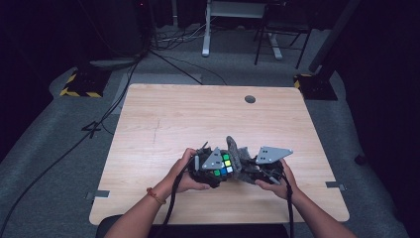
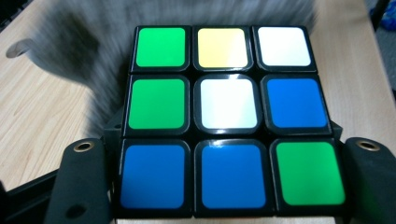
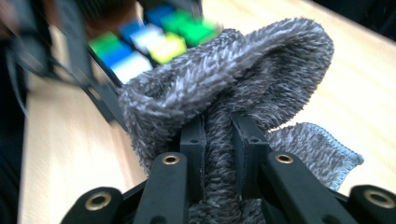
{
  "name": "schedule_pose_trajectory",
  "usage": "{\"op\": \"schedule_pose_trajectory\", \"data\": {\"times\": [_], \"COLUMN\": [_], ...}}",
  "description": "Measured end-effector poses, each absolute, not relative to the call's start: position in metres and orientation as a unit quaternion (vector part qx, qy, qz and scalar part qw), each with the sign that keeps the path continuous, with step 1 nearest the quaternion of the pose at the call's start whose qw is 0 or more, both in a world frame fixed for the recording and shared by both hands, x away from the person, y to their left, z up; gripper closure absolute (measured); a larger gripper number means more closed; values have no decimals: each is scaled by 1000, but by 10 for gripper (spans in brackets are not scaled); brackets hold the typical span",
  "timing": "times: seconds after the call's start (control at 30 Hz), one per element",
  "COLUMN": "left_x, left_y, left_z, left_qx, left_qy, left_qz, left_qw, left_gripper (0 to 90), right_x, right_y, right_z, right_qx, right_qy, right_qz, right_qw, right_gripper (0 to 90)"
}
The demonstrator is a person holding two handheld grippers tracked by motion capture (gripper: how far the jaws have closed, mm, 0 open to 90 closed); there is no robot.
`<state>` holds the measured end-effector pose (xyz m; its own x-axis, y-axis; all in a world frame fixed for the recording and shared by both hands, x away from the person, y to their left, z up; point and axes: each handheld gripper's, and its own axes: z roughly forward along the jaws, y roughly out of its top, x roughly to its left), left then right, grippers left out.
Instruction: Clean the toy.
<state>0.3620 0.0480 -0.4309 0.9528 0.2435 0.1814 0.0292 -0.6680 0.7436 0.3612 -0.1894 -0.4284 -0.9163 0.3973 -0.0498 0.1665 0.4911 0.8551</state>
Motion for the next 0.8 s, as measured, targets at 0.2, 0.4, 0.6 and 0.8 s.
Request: {"op": "schedule_pose_trajectory", "data": {"times": [0.2, 0.4, 0.6, 0.8], "left_x": [359, 359, 359, 360], "left_y": [46, 49, 51, 50], "left_z": [-430, -428, -427, -430], "left_qx": [899, 895, 897, 900], "left_qy": [73, 75, 73, 72], "left_qz": [136, 137, 139, 136], "left_qw": [410, 417, 414, 407], "left_gripper": [335, 334, 334, 334], "right_x": [354, 364, 365, 354], "right_y": [-193, -188, -186, -190], "right_z": [-416, -435, -440, -423], "right_qx": [150, 163, 164, 146], "right_qy": [838, 863, 867, 845], "right_qz": [508, 460, 452, 497], "right_qw": [132, 128, 132, 133], "right_gripper": [765, 766, 767, 767]}}
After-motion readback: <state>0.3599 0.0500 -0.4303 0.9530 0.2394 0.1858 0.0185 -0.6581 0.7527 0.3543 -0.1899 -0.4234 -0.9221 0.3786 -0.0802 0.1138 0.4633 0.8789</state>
